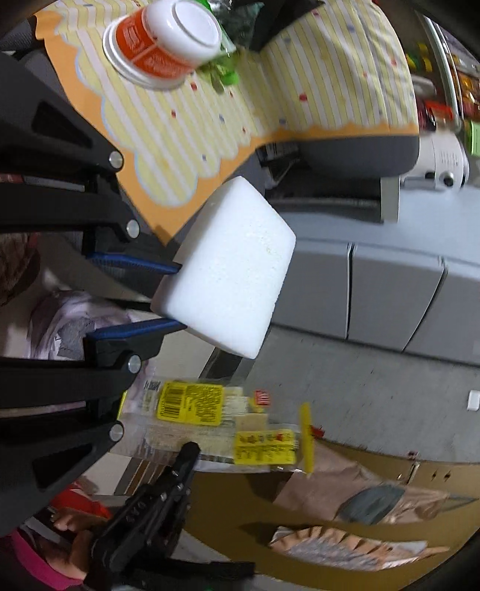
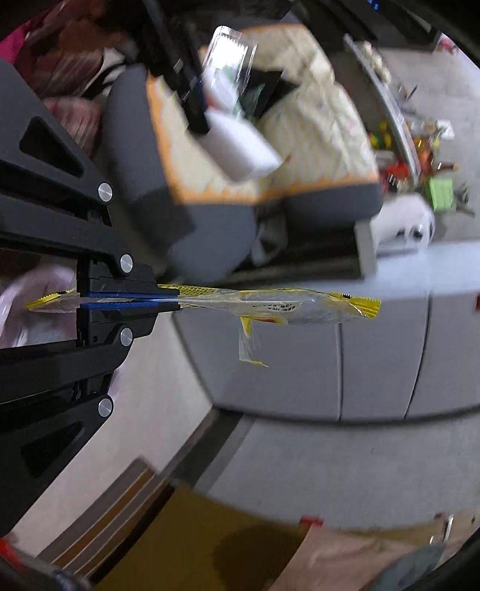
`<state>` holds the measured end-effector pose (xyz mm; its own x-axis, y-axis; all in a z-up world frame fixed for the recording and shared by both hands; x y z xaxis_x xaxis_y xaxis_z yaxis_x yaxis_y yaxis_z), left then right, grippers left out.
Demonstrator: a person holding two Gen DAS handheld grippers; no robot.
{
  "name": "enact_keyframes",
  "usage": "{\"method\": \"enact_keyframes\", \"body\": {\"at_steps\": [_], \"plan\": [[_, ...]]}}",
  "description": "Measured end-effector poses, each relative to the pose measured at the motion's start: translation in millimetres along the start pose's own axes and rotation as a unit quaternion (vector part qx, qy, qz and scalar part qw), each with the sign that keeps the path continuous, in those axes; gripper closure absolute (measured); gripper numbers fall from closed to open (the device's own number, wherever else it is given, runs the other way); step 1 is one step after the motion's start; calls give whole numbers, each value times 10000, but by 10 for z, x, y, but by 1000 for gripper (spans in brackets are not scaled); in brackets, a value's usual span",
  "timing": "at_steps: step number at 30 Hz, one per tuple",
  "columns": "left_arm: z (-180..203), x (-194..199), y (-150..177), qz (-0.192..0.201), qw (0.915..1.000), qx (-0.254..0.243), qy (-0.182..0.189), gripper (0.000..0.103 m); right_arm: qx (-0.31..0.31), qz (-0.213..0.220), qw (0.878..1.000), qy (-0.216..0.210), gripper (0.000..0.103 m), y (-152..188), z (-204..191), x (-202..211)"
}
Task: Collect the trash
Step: 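Carry the packaging and sponge over the bin and open both tools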
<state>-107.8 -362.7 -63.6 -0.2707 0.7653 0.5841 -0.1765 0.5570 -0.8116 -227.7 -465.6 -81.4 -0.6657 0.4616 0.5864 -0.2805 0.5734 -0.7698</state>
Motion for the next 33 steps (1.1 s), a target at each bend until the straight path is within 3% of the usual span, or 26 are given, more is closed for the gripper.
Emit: {"method": "enact_keyframes", "body": {"at_steps": [8,10,13,18,24,33], "plan": [[10,-69,68,-160,9999,-52,-33,80,-586,-397,9965,441,96,481,649,-505],[43,-69,85,-182,9998,-75,-48,80,-802,-571,9937,531,83,595,784,-647],[79,-98,104,-250,9996,-129,-47,80,-1030,-647,9912,513,77,666,904,-670],[185,-156,136,-344,9991,-224,73,80,-1007,-322,9933,462,77,424,917,-448],[541,-168,111,-316,9963,-616,511,80,-865,279,9953,347,77,-56,787,13],[1183,-425,44,-455,9847,-1278,1094,79,-922,715,9929,237,77,-322,862,376]]}}
Point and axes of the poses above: each gripper's, at about its wrist camera, not at the fingertips, and x roughly against the way its jaws point, z to its right, y to its underside, the point moved 9 cm from there along -x, roughly the way its jaws point, and after that the axes turned 12 degrees about -x, right-handed, at the moved point
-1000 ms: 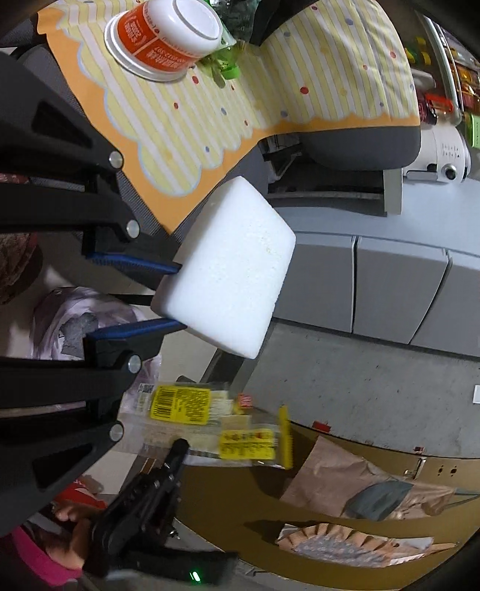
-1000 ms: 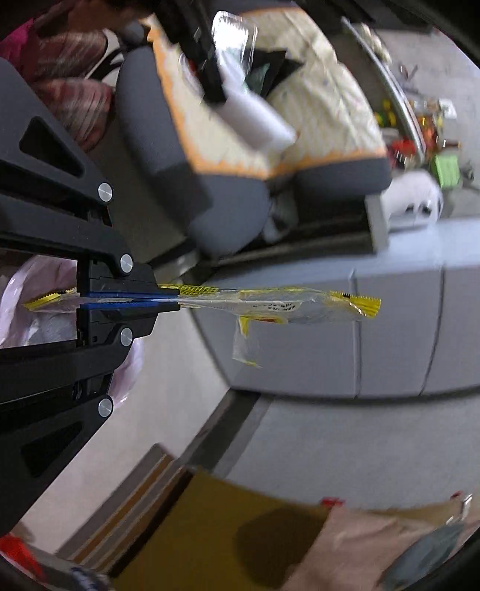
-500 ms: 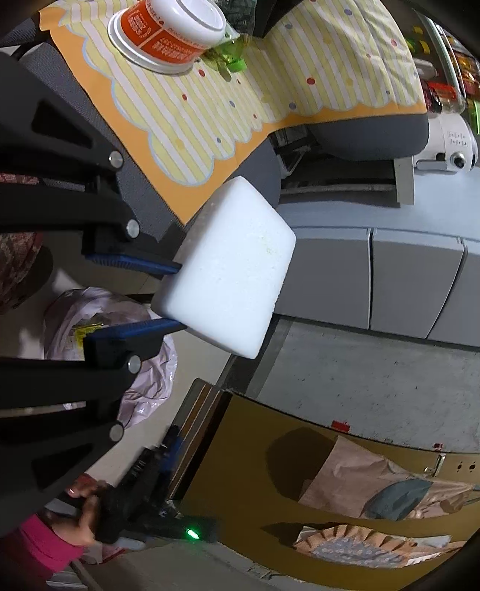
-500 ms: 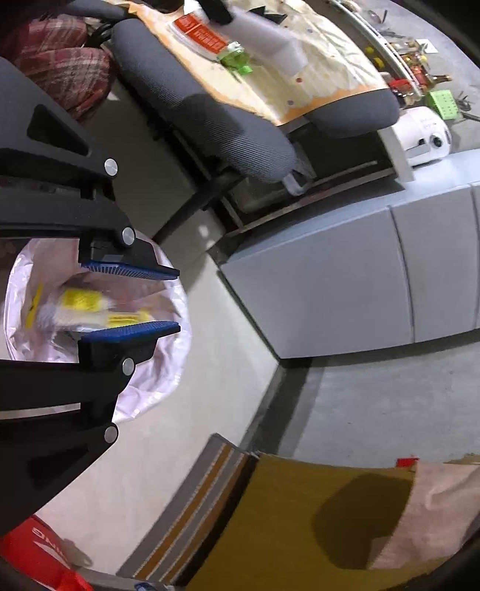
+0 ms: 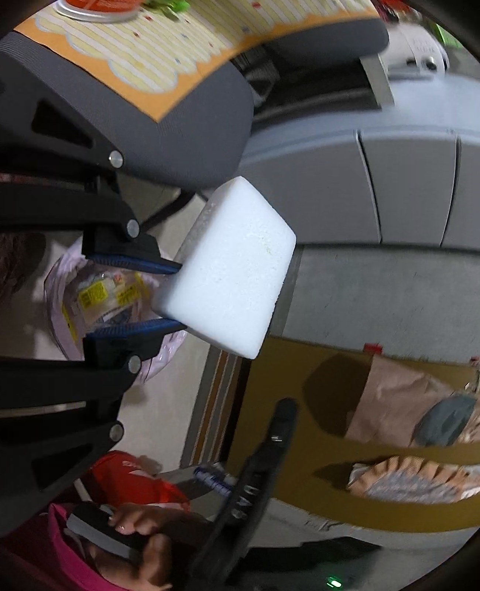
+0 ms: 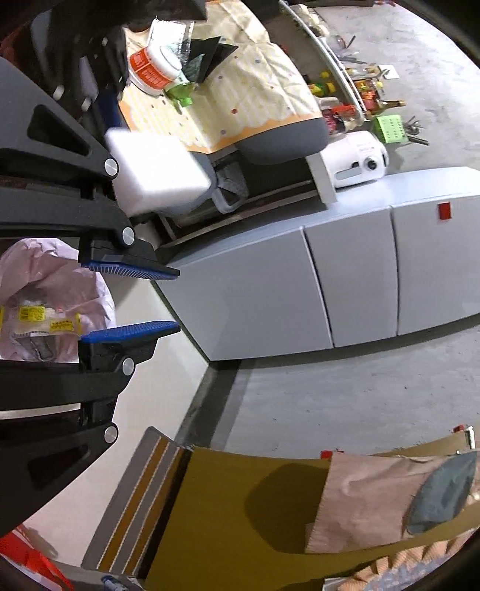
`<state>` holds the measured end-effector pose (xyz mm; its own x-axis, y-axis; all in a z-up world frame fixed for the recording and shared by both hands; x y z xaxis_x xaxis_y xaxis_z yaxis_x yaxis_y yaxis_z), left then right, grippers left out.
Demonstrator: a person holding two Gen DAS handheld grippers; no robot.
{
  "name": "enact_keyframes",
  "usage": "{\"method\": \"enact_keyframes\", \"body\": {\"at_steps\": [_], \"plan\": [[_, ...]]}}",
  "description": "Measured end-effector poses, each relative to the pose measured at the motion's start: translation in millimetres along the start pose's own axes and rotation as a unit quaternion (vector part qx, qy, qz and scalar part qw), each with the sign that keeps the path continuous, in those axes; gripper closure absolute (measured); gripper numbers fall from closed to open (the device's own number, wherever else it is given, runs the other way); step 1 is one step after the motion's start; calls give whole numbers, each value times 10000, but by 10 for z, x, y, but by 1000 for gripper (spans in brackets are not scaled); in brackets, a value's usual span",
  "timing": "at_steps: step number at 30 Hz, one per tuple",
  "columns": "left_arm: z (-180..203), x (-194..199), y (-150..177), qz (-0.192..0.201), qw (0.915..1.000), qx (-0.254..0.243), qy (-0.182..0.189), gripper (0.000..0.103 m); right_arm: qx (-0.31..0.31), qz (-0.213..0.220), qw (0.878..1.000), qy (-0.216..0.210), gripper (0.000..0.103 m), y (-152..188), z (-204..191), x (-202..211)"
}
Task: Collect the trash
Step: 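Carry the packaging and sponge over the bin and open both tools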
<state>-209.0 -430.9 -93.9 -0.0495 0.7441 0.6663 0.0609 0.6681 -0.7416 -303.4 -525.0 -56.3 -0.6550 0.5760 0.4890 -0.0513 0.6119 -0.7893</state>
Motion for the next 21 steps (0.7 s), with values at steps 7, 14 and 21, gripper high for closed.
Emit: {"method": "enact_keyframes", "body": {"at_steps": [7,14,21], "plan": [[173,-362,51,-468,9983,-112,335,77,-198,1,9997,126,77,-36,249,-1],[186,-528,118,-729,9966,-71,364,65,-282,-44,9994,171,74,-26,330,-38],[123,-476,134,-673,9975,-64,222,62,-273,-33,9996,91,73,-29,244,-27]]}}
Point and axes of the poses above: each gripper's, at about its wrist camera, not at the fingertips, and x roughly against the way its jaws point, z to its right, y to its underside, the point moved 9 cm from there along -x, roughly the way its jaws point, and after that the axes turned 12 degrees about -x, right-handed, at the moved point
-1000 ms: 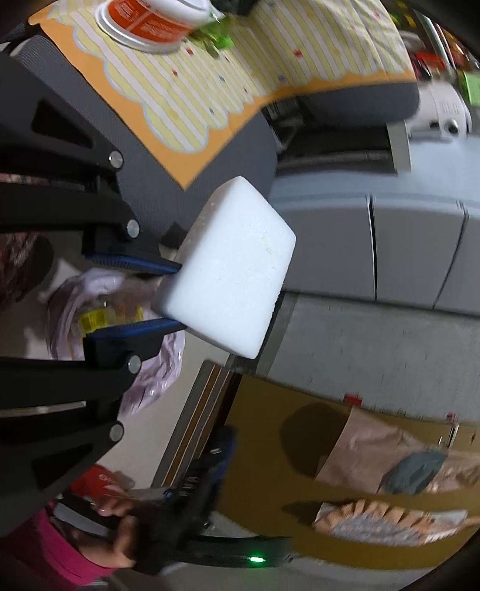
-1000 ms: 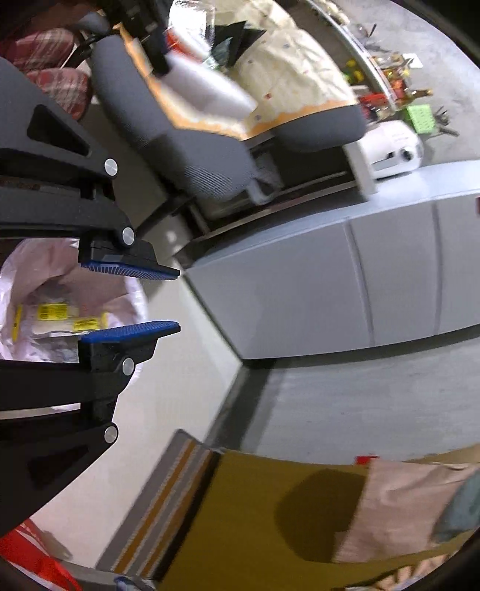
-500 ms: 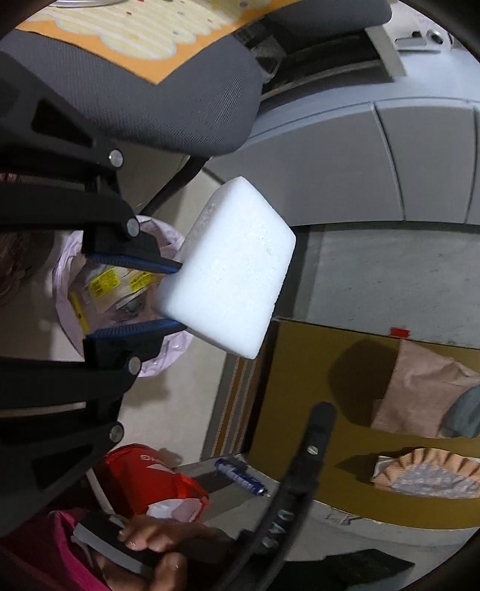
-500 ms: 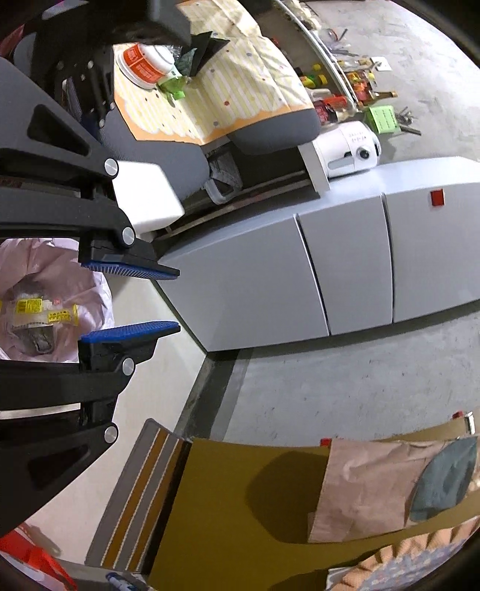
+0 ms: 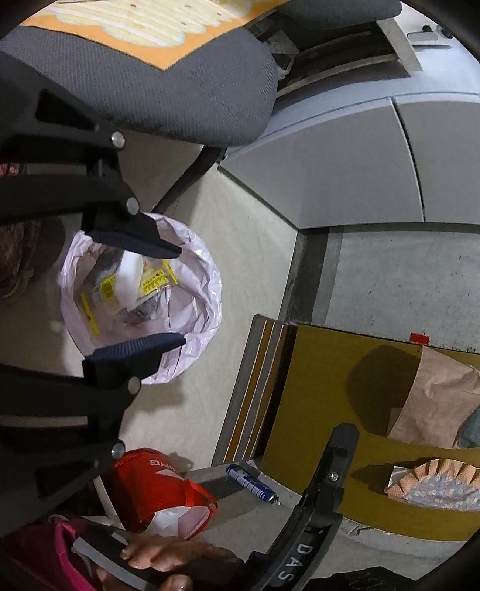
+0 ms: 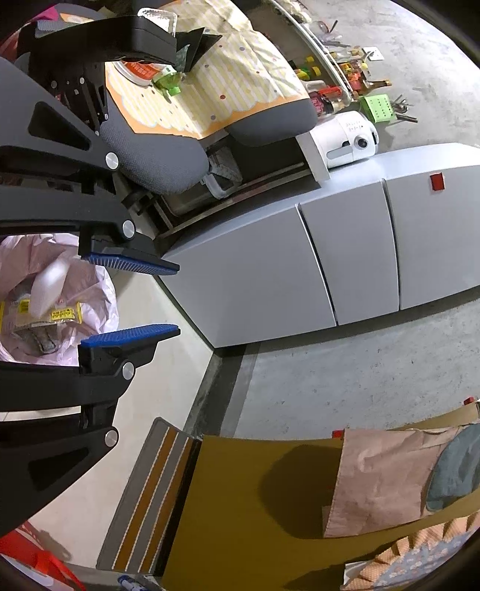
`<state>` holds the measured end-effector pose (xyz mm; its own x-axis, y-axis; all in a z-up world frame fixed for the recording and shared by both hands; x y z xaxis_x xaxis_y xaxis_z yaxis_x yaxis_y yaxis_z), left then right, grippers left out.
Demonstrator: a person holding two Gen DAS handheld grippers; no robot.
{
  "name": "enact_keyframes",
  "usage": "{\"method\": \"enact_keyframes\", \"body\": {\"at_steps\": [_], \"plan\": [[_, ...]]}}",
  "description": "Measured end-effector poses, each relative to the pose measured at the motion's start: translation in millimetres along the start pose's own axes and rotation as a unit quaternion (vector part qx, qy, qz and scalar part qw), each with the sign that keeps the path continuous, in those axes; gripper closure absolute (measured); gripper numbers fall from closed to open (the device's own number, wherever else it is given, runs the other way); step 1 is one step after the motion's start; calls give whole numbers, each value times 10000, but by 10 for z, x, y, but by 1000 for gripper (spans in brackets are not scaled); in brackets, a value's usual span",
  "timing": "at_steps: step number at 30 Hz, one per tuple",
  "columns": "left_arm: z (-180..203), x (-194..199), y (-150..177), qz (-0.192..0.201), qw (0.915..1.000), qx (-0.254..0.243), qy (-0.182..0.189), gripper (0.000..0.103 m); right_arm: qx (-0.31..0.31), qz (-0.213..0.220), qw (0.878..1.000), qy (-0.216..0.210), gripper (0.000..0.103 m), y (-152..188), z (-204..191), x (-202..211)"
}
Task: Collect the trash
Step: 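Move both tools back toward the items on the chair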
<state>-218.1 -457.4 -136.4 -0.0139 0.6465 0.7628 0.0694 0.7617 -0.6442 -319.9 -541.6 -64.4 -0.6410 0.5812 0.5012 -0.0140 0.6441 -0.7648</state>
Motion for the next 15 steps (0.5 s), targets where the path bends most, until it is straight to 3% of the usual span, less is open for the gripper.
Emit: {"method": "enact_keyframes", "body": {"at_steps": [10,15], "plan": [[-365,367,173,214,9982,260,-497,62,166,59,9993,-336,73,-89,-493,47],[-797,798,477,356,9910,667,-1106,50,226,-173,9987,-426,66,-53,-800,-70]]}}
Point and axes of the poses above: each gripper's, at about its wrist camera, not at the fingertips, and x roughly against the way its jaws point, z to its right, y to its underside, the point moved 9 cm from there along -x, roughly the way its jaws point, and after that the axes turned 12 degrees about -x, right-handed, at the moved point
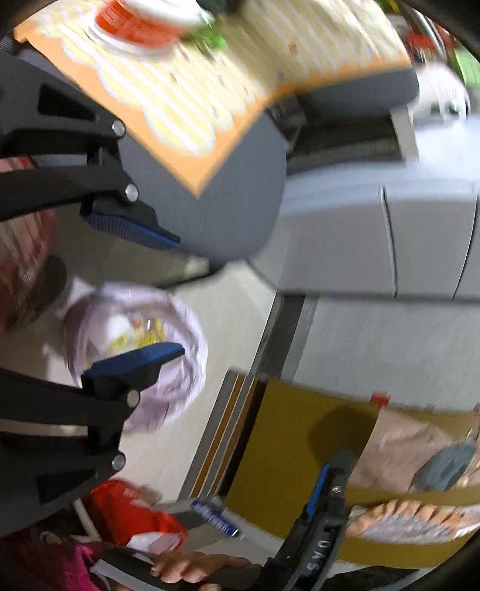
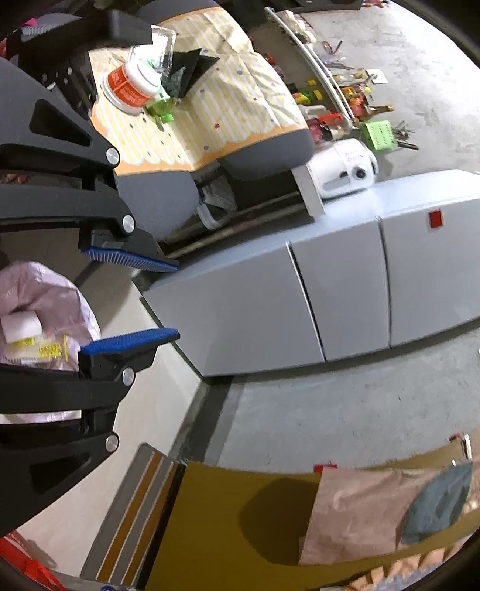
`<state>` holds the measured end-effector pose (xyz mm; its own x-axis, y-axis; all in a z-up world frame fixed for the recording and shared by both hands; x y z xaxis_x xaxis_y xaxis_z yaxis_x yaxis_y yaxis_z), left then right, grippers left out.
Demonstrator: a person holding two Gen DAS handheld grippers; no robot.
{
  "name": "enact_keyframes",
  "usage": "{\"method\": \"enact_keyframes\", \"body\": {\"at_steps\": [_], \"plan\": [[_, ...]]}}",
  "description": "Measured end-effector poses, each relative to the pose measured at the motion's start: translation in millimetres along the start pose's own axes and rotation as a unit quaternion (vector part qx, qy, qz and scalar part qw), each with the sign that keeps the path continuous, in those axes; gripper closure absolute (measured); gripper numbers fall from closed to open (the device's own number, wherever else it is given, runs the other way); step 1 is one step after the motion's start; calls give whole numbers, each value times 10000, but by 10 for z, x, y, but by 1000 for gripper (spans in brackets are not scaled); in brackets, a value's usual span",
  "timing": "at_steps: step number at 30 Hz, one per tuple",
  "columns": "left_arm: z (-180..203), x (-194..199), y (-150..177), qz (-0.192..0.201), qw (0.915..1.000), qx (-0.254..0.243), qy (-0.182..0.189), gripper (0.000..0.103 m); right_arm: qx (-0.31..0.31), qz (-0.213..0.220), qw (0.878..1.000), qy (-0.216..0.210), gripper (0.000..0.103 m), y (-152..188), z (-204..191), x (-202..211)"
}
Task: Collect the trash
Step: 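Move both tools back toward the items on the chair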
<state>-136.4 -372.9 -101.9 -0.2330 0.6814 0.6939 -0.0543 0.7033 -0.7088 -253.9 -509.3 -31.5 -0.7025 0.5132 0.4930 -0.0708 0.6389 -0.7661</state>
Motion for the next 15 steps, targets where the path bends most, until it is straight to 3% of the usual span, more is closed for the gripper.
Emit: {"method": "enact_keyframes", "body": {"at_steps": [3,7,15], "plan": [[-409,244,182,64,9984,383,-414,45,242,-283,9991,-194,66,145,-335,-159],[-977,592,481,73,9897,872,-1136,40,649,-754,9929,-648,66,433,-938,-389],[-1942,1183,1163,-111,9580,1784,-2242,33,1442,-1403,9695,-1398,61,974,-2066,-695]]}}
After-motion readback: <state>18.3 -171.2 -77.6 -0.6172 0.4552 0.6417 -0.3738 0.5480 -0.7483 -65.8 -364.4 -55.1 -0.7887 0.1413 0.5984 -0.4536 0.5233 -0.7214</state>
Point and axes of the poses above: each gripper's, at about its wrist camera, not at the fingertips, and x roughly against the way its jaws point, z to its right, y to its underside, the point moved 9 cm from there along -x, roughly the way its jaws point, and after that the axes turned 12 degrees about -x, right-handed, at the moved point
